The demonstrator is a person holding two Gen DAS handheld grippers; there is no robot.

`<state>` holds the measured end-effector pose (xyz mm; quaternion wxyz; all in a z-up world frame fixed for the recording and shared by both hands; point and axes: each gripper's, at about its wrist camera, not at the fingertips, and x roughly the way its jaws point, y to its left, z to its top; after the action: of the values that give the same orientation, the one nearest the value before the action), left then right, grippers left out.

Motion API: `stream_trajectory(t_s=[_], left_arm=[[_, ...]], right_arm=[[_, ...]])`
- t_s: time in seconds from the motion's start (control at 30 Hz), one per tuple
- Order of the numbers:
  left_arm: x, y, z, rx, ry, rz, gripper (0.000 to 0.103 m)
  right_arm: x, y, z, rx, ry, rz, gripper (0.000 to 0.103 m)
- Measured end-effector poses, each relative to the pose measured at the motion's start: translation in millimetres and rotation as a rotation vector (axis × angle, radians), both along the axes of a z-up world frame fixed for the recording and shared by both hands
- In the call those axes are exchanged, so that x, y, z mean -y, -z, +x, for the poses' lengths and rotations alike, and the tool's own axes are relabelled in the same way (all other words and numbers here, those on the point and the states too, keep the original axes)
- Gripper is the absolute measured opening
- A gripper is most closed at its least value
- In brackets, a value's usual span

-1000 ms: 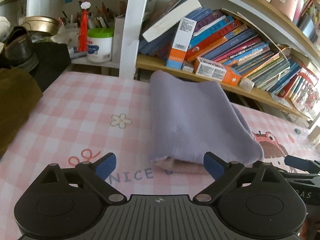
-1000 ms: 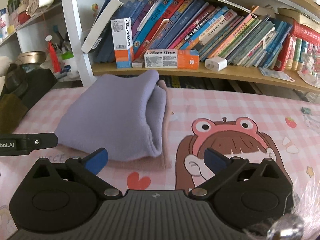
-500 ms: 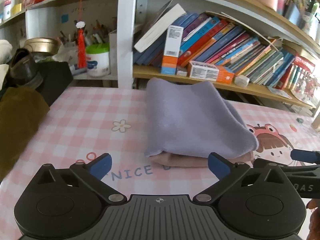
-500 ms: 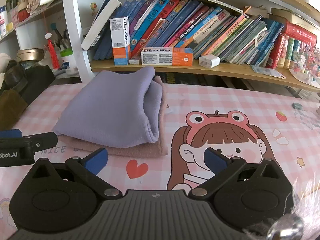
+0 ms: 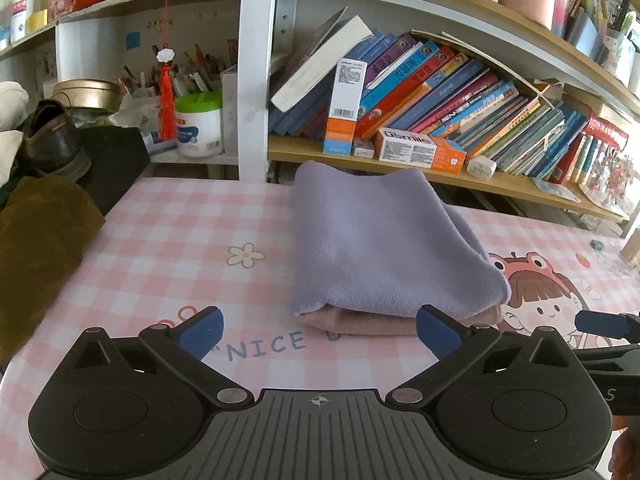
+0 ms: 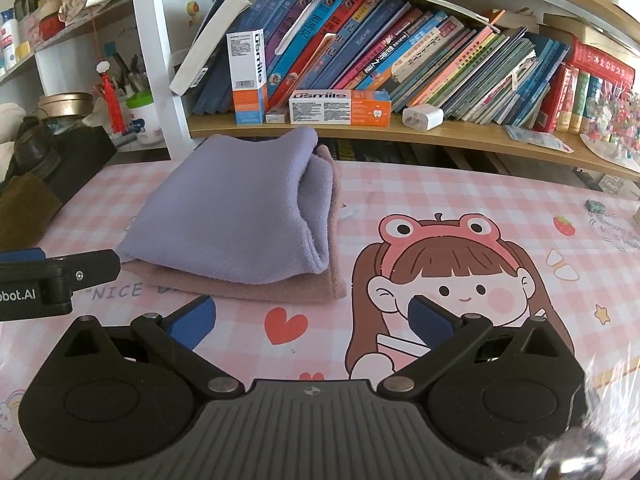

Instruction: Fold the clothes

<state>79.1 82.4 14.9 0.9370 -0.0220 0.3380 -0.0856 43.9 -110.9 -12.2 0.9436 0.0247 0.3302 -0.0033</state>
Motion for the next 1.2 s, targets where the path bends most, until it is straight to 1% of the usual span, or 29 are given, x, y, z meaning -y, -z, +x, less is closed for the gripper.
stream_trajectory(t_s=[0.37,0.8,1.0,1.2], left_arm=[[-2.0,0.4,-3.3,-0.011,0.004,0.004,0.103],[-1.7,0.5,-6.0,-0.003,0.007,0.008,0.103],[-2.4,2.4,-4.5,-0.023,-0.010,0.013,0.103],[-1.6,3.4,-4.6,-0.029,0.000,0.022,0.103]], right_arm=[[-0.4,-1.5,-4.2,0.002,0.010,0.010,0.103],[1.0,-2.1,-6.8,0.001,0.014,0.021,0.103],[0.6,-0.9,-6.0,-0.003,0.008,0.027,0.103],[0.3,0.0,-5.5,-0.006,0.005,0.031,0.103]])
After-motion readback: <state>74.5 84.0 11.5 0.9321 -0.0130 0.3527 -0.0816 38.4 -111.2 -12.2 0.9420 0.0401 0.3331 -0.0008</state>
